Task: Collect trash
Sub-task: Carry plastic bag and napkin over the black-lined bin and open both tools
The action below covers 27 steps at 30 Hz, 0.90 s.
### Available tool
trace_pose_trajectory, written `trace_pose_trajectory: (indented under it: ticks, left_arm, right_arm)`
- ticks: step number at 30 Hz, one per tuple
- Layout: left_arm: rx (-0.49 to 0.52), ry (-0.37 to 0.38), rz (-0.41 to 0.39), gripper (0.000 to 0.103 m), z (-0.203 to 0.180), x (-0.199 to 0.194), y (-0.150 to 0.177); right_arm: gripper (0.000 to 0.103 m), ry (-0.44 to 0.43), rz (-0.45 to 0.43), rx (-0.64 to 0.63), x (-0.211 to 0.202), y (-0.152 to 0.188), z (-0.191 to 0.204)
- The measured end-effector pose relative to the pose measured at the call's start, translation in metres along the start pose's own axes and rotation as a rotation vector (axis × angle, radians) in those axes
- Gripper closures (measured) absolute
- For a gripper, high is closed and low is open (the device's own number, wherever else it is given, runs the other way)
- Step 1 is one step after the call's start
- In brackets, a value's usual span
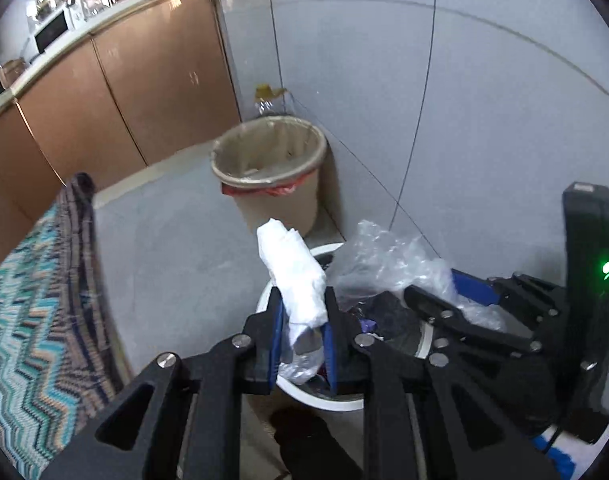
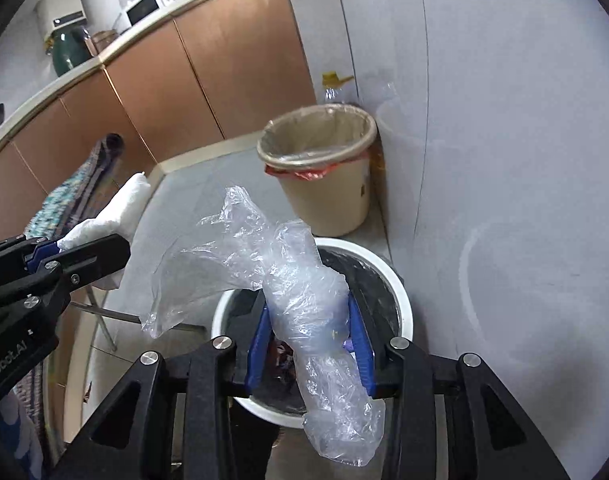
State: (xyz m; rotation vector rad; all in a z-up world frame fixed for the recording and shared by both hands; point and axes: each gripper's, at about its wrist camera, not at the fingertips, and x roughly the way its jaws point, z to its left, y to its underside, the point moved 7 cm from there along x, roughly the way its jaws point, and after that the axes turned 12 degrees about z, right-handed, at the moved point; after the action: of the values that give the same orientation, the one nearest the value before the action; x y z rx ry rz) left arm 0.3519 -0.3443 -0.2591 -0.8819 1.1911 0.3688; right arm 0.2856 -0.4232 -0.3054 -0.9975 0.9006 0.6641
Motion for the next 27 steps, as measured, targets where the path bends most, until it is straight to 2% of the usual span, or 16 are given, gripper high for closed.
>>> trace_pose_trajectory:
  ticks: [3,5,11,18,27]
  left_arm:
    - [-0.026,0.028,0.015,0.072,0.001,0.01,-0.005]
    - [-0.04,0.046,0.016,0.069,0.003,0.012,-0.007]
    - [-0.079,0.084,0.006,0.065,0.01,0.005,-0.01]
    - [-0.14,0.113,-0.097,0.065,0.02,-0.045,-0.002]
    - [-0.18,-0.009,-0.261,0.056,0.043,-0.146,0.035]
  right_arm:
    - [0.062,0.012,0.028,0.003,0.016,-0.004,-0.003]
    - [0.053,0.023,0.04,-0.001,0.023,-0.005,-0.004]
    - [0.048,0.038,0.041,0.017,0.023,-0.002,-0.01]
    - [0.048,0.045,0.003,0.004,-0.005,0.001,0.003]
    - [0.02,0.053,-0.162,-0.07,-0.098,0.005,0.055]
